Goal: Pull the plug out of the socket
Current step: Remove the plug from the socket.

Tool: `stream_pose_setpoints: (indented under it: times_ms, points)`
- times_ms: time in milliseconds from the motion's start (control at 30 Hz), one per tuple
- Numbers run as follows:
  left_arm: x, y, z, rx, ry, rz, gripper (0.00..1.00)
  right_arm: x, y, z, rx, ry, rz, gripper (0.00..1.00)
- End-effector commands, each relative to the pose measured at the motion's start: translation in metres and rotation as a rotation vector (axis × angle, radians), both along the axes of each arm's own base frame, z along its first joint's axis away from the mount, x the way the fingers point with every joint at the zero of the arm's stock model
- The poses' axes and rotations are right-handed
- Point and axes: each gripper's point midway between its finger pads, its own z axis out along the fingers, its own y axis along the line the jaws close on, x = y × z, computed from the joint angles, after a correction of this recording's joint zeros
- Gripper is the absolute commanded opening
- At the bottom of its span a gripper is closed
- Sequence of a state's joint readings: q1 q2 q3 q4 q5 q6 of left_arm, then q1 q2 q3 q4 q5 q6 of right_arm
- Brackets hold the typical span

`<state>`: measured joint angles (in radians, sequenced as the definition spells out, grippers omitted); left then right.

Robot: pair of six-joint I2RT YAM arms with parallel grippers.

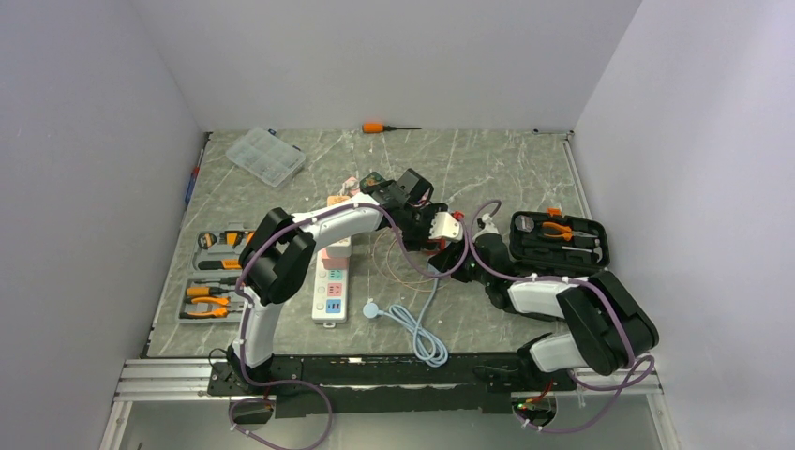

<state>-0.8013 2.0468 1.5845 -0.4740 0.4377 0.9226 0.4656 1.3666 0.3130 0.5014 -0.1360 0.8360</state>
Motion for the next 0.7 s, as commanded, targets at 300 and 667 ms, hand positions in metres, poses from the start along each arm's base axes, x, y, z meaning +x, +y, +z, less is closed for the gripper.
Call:
stream_pose_setpoints:
  times_ms: [300, 667]
  points:
    - [0.003, -0.035, 0.073, -0.193, 0.012, 0.072, 0.18, 0.011, 0.03, 0.022, 0.126, -0.057, 0.079, 0.49]
    - [-0.005, -0.038, 0.113, -0.271, 0.002, 0.069, 0.13, 0.023, 0.03, 0.014, 0.093, -0.037, 0.051, 0.45]
